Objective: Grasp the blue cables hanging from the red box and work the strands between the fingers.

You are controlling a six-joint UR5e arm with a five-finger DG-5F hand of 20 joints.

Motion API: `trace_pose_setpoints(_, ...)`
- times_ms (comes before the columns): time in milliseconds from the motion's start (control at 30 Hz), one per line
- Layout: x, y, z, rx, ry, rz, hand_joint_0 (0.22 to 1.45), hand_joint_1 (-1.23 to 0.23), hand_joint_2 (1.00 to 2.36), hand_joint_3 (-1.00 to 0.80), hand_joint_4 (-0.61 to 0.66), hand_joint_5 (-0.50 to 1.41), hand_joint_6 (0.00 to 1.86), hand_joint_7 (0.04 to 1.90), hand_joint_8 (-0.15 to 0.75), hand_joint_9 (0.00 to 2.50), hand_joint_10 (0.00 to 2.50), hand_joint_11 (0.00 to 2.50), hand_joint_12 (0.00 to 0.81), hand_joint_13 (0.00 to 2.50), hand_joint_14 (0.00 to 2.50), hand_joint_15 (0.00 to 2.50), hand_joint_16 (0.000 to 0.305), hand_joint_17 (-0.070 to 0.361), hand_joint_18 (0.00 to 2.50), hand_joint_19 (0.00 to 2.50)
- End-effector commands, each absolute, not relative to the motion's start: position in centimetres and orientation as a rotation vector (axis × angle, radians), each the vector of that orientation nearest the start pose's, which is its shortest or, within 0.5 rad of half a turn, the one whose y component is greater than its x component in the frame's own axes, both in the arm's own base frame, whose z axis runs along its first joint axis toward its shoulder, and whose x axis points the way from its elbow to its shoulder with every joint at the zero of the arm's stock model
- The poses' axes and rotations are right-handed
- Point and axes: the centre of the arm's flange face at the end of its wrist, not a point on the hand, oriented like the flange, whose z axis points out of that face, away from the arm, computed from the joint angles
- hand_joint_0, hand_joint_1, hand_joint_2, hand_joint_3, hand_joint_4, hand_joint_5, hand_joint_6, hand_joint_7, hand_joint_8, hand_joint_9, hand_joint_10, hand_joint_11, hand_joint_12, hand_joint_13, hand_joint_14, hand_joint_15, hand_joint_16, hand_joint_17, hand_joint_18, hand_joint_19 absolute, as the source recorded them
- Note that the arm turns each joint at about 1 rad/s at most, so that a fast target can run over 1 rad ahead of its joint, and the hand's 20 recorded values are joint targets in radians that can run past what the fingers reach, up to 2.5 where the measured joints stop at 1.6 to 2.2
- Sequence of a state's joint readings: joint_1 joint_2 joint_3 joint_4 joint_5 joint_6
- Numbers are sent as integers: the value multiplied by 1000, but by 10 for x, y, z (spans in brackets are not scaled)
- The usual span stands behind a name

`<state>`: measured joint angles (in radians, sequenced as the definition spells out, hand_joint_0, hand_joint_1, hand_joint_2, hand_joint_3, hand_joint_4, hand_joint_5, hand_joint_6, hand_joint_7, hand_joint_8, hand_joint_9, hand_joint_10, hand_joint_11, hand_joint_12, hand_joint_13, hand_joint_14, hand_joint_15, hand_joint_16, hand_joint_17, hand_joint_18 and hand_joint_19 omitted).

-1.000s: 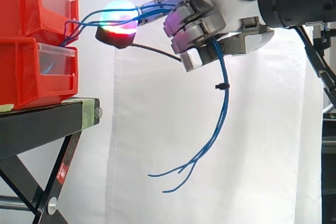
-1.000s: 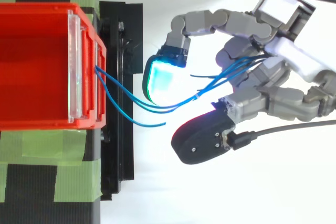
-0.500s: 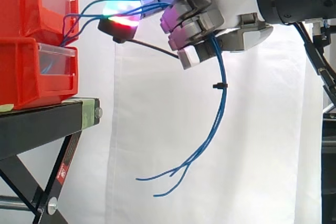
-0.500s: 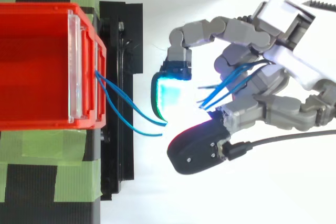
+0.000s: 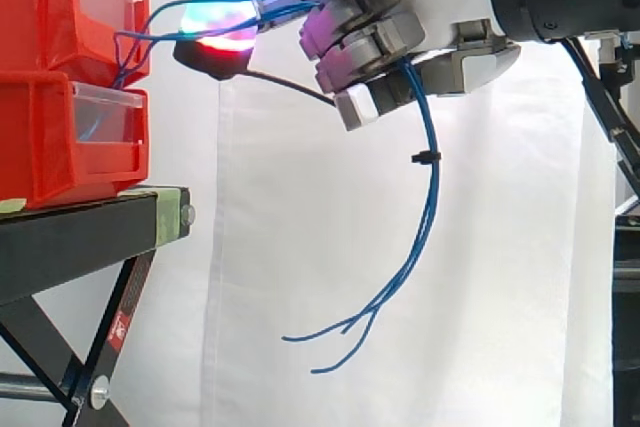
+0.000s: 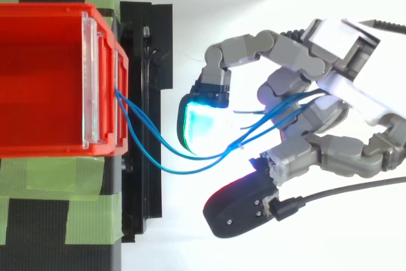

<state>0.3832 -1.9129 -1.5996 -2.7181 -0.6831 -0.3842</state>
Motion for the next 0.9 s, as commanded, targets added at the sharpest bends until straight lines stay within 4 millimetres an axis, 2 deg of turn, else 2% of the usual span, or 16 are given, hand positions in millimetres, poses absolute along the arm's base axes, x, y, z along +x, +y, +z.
trace_pose_setpoints(0,613,20,324,1188,1020,564,772,-800,1000,-1000,189,-16,767,1173,445,1770,2500,2500,688,2057,2500,1811,238,178,2500,718)
trace_pose_setpoints(100,613,20,324,1184,1026,556,767,-809,1000,-1000,197,-19,766,1165,445,1770,2500,2500,688,2057,2500,1811,238,178,2500,718)
trace_pose_setpoints(400,615,25,325,1157,1037,543,881,-831,1000,-1000,181,-49,948,1125,445,1770,2500,2500,688,2057,2500,1811,238,178,2500,718)
trace_pose_setpoints(500,616,27,320,1155,1043,542,916,-835,1000,-980,178,-63,1001,1125,445,1770,2500,2500,688,2057,2500,1811,238,178,2500,718)
trace_pose_setpoints(667,621,30,308,1159,1042,547,967,-797,1005,-869,204,-58,1200,1074,445,1770,2500,2500,688,2057,2500,1811,238,178,2500,718)
trace_pose_setpoints(867,624,34,308,1153,1024,564,921,-709,1009,-737,254,-71,1347,1103,445,1770,2500,2500,688,2057,2500,1811,238,178,2500,718)
